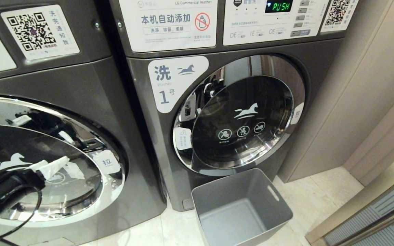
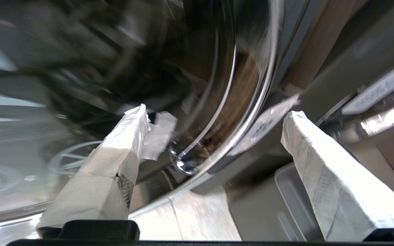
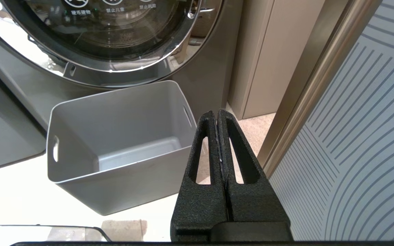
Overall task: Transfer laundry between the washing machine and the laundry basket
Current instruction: Open the lid of the washing machine
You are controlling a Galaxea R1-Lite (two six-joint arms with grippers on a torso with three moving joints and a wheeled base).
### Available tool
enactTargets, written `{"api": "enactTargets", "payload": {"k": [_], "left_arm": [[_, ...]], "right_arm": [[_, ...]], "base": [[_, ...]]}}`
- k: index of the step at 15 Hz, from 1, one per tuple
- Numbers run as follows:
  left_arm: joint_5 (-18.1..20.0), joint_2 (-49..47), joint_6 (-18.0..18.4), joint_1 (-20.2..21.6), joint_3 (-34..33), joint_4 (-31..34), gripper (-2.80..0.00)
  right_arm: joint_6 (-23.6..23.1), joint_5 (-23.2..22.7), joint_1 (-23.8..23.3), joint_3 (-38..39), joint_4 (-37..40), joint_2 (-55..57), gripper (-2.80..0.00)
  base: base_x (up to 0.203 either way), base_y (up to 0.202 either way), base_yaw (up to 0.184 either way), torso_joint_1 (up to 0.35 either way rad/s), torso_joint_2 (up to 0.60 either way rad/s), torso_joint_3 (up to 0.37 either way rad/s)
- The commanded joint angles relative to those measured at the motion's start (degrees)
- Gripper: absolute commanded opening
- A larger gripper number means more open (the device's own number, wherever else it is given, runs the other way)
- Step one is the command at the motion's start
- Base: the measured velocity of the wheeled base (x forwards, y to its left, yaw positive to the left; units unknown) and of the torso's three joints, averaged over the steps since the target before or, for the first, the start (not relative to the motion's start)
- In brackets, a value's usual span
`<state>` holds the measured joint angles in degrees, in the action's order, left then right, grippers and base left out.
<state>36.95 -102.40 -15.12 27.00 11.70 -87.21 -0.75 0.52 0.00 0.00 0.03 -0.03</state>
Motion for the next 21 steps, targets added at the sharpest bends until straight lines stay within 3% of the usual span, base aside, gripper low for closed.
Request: {"api": "enactTargets", "payload": {"k": [1, 5, 9, 11, 13, 14, 15, 17, 19, 20, 21], "left_arm": [[-0.96, 8.52, -0.33, 1.36, -3.14, -0.45, 0.0], [-7.85, 30.12, -1.75, 2.75, -9.49, -0.45, 0.0], [-12.78, 52.72, -2.8, 3.63, -8.77, -0.45, 0.0], [-10.6, 60.4, -1.5, 3.5, -7.47, -0.45, 0.0], [-5.88, 63.45, -0.01, 0.69, -6.27, -0.13, 0.0], [-5.65, 64.09, 0.26, -2.0, -5.56, 2.72, 0.0], [-5.63, 65.67, 0.88, -4.11, -3.72, 9.62, 0.0], [-5.63, 69.32, 3.14, -8.33, 2.52, 27.74, 0.0], [-6.01, 72.5, 10.14, -14.0, 7.21, 42.38, 0.0], [-8.57, 73.49, 12.27, -15.22, 7.8, 44.2, 0.0], [-13.99, 73.53, 13.7, -15.27, 7.86, 44.54, 0.0]], "right_arm": [[-0.04, 0.0, 0.0, 0.0, -0.03, 0.03, -2.8], [-0.04, -0.05, 0.0, 0.0, -0.03, 0.03, -2.8], [-0.04, 0.0, 0.0, 0.0, -0.03, 0.03, -2.8], [-0.04, 0.0, 0.0, 0.0, -0.03, 0.03, -2.8], [-0.04, 0.0, 0.0, 0.0, -0.03, 0.03, -2.8], [-0.04, 0.0, 0.0, 0.0, -0.02, 0.03, -2.8], [-0.04, 0.0, 0.0, 0.0, 0.02, 0.03, -2.8], [-0.04, 0.0, 0.0, 0.0, -0.03, 0.03, -2.8], [-0.04, 0.0, 0.0, 0.0, -0.03, 0.03, -2.8], [-0.04, 0.0, 0.0, 0.0, -0.03, 0.03, -2.8], [-0.04, 0.0, 0.0, 0.0, 0.06, 0.03, -2.8]], "base": [[0.0, 0.0, 0.0, 0.0, 0.0, 0.0], [0.0, 0.0, 0.0, 0.0, 0.0, 0.0], [0.0, 0.0, 0.0, 0.0, 0.0, 0.0], [0.0, 0.0, 0.0, 0.0, 0.0, 0.0], [0.0, 0.0, 0.0, 0.0, 0.0, 0.0], [0.0, 0.0, 0.0, 0.0, 0.0, 0.0], [0.0, 0.0, 0.0, 0.0, 0.0, 0.0], [0.0, 0.0, 0.0, 0.0, 0.0, 0.0], [0.0, 0.0, 0.0, 0.0, 0.0, 0.0], [0.0, 0.0, 0.0, 0.0, 0.0, 0.0], [0.0, 0.0, 0.0, 0.0, 0.0, 0.0]]}}
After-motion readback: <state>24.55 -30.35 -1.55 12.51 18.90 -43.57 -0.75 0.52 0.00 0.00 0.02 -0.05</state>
